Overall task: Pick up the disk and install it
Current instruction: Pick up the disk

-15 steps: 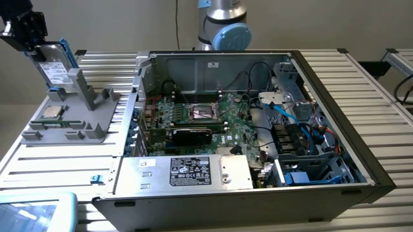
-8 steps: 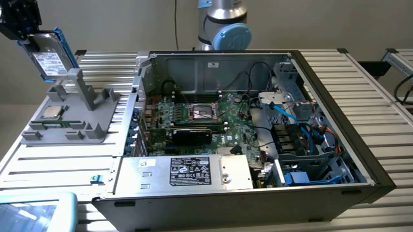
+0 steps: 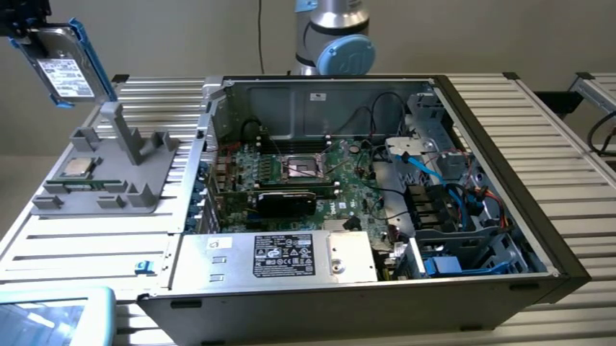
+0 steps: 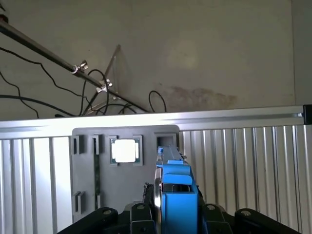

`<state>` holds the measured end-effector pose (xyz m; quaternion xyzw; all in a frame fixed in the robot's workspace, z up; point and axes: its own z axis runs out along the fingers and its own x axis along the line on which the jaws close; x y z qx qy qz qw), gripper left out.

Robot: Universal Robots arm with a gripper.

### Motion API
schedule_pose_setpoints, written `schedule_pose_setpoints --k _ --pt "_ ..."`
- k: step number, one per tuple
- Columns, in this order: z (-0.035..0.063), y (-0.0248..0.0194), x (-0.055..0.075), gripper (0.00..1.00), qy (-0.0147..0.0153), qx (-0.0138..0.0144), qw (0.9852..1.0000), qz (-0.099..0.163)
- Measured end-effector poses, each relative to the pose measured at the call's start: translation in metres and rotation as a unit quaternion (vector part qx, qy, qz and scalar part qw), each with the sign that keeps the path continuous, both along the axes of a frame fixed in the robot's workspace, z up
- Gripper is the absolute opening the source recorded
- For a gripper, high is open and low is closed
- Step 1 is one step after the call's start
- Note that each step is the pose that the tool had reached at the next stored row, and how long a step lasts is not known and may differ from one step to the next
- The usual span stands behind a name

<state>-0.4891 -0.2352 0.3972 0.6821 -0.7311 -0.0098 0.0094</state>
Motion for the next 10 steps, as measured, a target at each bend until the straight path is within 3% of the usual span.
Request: schedule_pose_setpoints --k 10 --pt "0.0457 0.0 0.013 0.37 -0.0001 0.0 1.0 -0.002"
